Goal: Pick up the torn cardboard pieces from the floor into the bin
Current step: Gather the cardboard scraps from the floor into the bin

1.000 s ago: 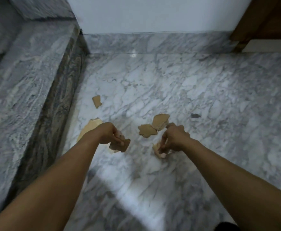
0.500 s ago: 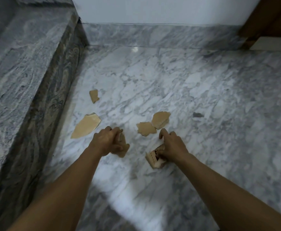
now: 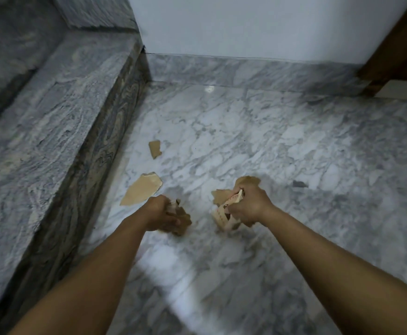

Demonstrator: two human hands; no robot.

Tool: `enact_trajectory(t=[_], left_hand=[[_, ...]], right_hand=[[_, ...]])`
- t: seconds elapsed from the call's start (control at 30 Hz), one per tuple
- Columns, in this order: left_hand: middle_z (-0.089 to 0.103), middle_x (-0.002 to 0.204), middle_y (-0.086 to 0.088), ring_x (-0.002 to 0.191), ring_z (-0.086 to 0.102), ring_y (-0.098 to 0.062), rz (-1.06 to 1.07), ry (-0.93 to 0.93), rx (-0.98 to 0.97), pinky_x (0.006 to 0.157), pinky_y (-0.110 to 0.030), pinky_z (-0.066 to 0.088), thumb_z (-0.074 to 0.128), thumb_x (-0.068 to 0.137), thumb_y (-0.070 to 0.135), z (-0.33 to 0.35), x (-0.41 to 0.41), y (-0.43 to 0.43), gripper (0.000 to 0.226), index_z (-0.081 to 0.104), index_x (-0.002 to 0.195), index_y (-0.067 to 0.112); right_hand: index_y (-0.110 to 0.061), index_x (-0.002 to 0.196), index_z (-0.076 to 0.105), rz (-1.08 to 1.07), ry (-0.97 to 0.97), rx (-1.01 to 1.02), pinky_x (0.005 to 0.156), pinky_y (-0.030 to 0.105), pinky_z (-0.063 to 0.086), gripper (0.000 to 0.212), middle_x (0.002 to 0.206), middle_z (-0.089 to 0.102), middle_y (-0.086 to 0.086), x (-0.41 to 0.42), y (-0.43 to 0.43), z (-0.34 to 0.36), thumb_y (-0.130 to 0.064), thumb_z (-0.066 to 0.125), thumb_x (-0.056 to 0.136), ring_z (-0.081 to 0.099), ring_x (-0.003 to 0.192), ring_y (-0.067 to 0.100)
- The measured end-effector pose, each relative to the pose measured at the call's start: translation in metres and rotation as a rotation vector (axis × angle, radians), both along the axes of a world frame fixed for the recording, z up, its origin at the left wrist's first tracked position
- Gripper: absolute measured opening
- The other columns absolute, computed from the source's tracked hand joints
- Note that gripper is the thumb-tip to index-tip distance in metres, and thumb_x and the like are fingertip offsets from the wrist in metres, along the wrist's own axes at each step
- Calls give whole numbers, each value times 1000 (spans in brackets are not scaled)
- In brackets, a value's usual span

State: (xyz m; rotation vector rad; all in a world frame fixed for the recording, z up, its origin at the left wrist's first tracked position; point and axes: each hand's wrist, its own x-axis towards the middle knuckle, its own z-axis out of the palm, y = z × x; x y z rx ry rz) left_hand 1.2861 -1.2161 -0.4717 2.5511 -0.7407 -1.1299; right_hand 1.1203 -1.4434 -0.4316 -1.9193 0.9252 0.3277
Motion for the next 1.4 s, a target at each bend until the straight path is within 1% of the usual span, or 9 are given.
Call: enact_trajectory(t=[0.23, 0.3, 0.4, 0.63, 0.8, 0.97, 1.07, 1.2, 1.4], left_hand=[[57, 69, 7, 71, 57, -12, 101, 0, -87, 54, -9, 41, 88, 71, 28, 31, 69, 16, 32, 56, 71, 22], [63, 99, -5, 104, 60, -25, 75, -74, -2, 78, -24, 50, 87, 57, 60, 16, 82, 19, 52, 60, 79, 20], [21, 155, -9, 137, 26, -37, 17, -224, 132, 110, -43, 35, 83, 64, 58, -9, 79, 22, 67, 63, 117, 23], [42, 136, -14, 117, 52, -36, -11, -195, 46, 102, -38, 45, 80, 75, 46, -20, 70, 21, 80, 46, 144, 23], [58, 135, -13, 124, 54, -33, -6, -197, -3, 101, -36, 44, 76, 80, 40, -17, 60, 21, 77, 42, 145, 17], [63, 102, -6, 93, 62, -27, 106, -36, -103, 70, -33, 49, 76, 82, 34, -11, 66, 25, 53, 38, 117, 20], [61, 95, -4, 85, 60, -22, 168, -65, -149, 60, -28, 43, 80, 79, 36, 12, 101, 11, 64, 34, 121, 23], [68, 105, -15, 87, 59, -26, 84, -189, -59, 69, -29, 43, 79, 75, 50, 21, 153, -28, 54, 61, 108, 12], [16, 160, -11, 138, 31, -36, 0, -291, 12, 110, -36, 30, 76, 81, 45, -10, 167, -65, 69, 51, 138, 16]], right_hand=[[-15, 105, 68, 91, -35, -91, 47, 13, 39, 43, 98, 63, 1, 60, 5, 1, -16, 91, 69, 56, 73, 8], [-18, 119, 57, 247, 82, -296, 65, 20, 46, 57, 120, 55, 7, 63, 14, -13, -24, 88, 71, 57, 91, 18], [-25, 143, 32, 386, 286, -558, 89, 38, 44, 91, 149, 25, 12, 60, 27, -28, -46, 82, 70, 40, 128, 37], [-14, 145, 26, 213, 272, -351, 76, 31, 44, 97, 131, 50, 18, 54, 39, -47, -37, 86, 72, 56, 115, 33], [-11, 109, 61, 202, 291, -271, 69, 29, 52, 58, 111, 68, 9, 52, 37, -47, -41, 88, 67, 67, 96, 24], [-19, 86, 68, 286, 258, -147, 53, 22, 46, 37, 82, 70, -4, 47, 10, -31, -48, 83, 68, 66, 71, 12], [-18, 87, 68, 331, 272, -219, 64, 23, 45, 41, 98, 63, 1, 47, -23, -18, -51, 82, 66, 65, 96, 22], [-19, 106, 56, 466, 455, -354, 98, 41, 45, 42, 133, 24, 8, 29, -31, -34, -46, 75, 79, 33, 122, 37], [-18, 103, 48, 459, 356, -450, 78, 35, 39, 27, 133, 33, 12, 24, -30, -61, -30, 68, 89, 46, 110, 37]])
